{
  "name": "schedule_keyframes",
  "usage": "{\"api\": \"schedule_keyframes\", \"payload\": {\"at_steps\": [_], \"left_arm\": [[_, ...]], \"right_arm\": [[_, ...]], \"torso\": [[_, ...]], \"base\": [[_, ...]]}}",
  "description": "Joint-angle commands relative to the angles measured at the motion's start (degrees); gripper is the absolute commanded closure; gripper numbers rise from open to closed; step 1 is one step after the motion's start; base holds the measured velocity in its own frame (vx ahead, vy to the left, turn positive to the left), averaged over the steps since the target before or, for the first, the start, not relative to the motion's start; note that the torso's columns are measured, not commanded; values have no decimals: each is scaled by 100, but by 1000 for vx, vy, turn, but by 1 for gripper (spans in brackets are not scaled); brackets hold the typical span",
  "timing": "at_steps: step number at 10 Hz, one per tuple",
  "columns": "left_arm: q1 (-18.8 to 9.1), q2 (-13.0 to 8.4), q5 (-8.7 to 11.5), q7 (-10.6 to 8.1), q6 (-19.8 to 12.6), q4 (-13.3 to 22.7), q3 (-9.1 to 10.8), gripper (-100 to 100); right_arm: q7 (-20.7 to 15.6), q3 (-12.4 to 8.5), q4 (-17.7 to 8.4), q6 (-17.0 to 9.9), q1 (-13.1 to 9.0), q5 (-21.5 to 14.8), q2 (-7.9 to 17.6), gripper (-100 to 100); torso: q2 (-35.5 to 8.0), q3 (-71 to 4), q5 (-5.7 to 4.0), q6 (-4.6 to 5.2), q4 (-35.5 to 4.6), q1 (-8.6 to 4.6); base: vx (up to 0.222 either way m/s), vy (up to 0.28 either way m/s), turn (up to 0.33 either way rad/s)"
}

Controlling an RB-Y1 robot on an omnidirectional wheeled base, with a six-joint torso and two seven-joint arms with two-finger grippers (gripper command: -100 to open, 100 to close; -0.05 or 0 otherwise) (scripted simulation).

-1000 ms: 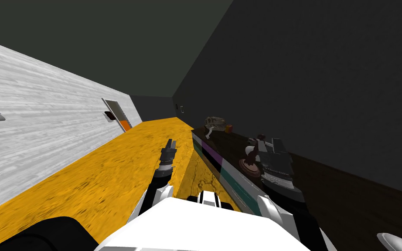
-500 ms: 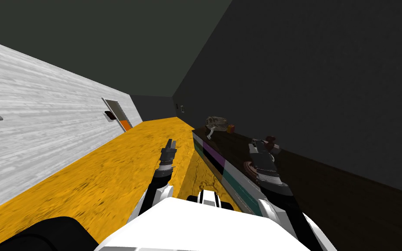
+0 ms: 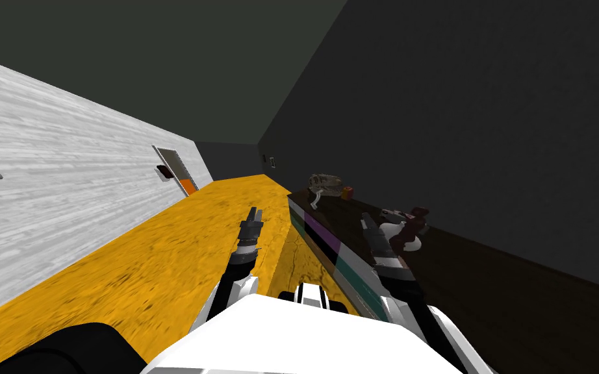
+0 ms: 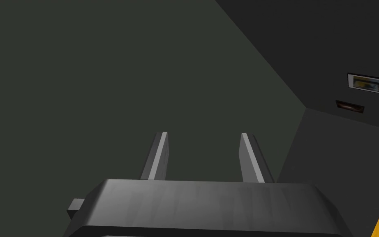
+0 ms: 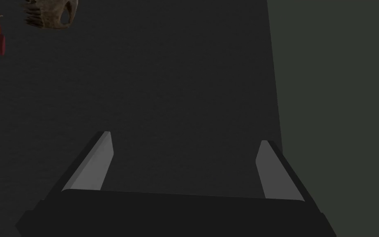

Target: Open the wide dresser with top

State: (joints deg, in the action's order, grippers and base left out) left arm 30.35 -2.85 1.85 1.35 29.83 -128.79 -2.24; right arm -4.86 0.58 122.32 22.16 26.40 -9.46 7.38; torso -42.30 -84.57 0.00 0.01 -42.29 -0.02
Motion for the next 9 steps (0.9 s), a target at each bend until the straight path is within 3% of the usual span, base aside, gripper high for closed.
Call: {"api": "schedule_keyframes", "payload": {"at_steps": [1,4,5,6,7,8,9], "left_arm": [[0,0,0,0,0,0,0,0],[0,0,0,0,0,0,0,0],[0,0,0,0,0,0,0,0],[0,0,0,0,0,0,0,0],[0,0,0,0,0,0,0,0],[0,0,0,0,0,0,0,0],[0,0,0,0,0,0,0,0]], "right_arm": [[-2,105,-131,-316,24,-259,71,-100],[-11,280,-530,-783,-38,-754,167,-100],[-11,280,-530,-873,-38,-757,167,-100],[-16,374,-749,-1107,-71,-1026,207,-100],[-16,374,-749,-1175,-71,-1027,207,-100],[-20,473,-979,-1362,-107,-1305,243,-100],[-20,473,-979,-1490,-107,-1307,243,-100]], "torso": [[0,1,0,-1,0,5],[3,-1,1,-1,0,4],[9,-4,-1,-2,2,1],[3,-1,-1,0,1,-3],[3,0,-1,-2,1,5],[-3,2,1,0,-1,1],[2,1,0,-1,0,6]], "base": [[53,51,4],[71,66,13],[73,49,11],[77,68,15],[69,62,9],[84,74,17],[70,65,6]]}}
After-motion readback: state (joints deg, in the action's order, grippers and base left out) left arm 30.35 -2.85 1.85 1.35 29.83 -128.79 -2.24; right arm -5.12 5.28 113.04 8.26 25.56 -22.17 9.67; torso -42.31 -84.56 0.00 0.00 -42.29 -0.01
